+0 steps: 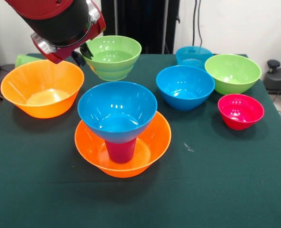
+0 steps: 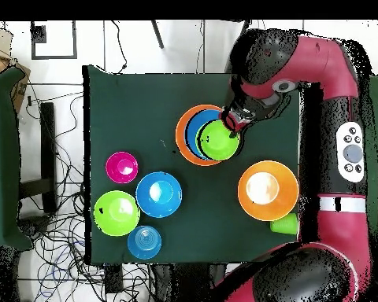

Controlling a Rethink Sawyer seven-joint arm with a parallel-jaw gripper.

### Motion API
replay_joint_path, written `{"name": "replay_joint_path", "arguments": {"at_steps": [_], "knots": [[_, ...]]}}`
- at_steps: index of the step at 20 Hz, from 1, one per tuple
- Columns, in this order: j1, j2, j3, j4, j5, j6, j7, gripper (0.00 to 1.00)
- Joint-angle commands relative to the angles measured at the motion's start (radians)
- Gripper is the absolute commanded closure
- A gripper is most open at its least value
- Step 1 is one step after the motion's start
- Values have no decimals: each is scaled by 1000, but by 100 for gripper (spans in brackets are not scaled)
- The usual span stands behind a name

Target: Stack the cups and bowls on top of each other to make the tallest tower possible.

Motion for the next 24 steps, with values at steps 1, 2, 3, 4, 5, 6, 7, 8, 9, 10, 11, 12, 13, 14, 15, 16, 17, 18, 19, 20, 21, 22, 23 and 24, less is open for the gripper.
{"name": "replay_joint_path", "arguments": {"at_steps": [1,2,3,4,5,6,7,8,9,10,11,12,13,14,15,16,17,18,19,20,21,22,23,24], "knots": [[41,-1,-30,-42,-80,-2,-297,100],[43,1,-29,-50,-82,1,-298,100],[48,5,-28,-61,-86,7,-299,100],[54,9,-27,-74,-89,13,-298,100],[60,13,-25,-87,-93,19,-297,100],[64,16,-25,-94,-95,23,-298,100],[66,18,-25,-98,-94,23,-296,100],[68,20,-25,-102,-93,23,-294,100],[75,26,-22,-118,-95,29,-295,100],[77,28,-22,-124,-93,32,-294,100],[78,29,-23,-127,-92,34,-295,100],[79,28,-25,-128,-89,35,-294,100],[77,26,-26,-125,-86,34,-293,100],[77,24,-28,-123,-82,33,-291,100],[76,23,-30,-121,-79,33,-289,100],[76,22,-32,-121,-79,31,-291,100],[75,22,-33,-120,-79,29,-293,100],[80,29,-30,-137,-83,34,-296,100],[81,30,-30,-140,-83,35,-298,100],[79,30,-31,-139,-82,33,-301,100],[77,28,-32,-135,-80,24,-302,100],[76,27,-33,-132,-80,19,-304,100],[75,29,-33,-133,-81,14,-306,100],[72,29,-34,-129,-81,6,-310,100]]}}
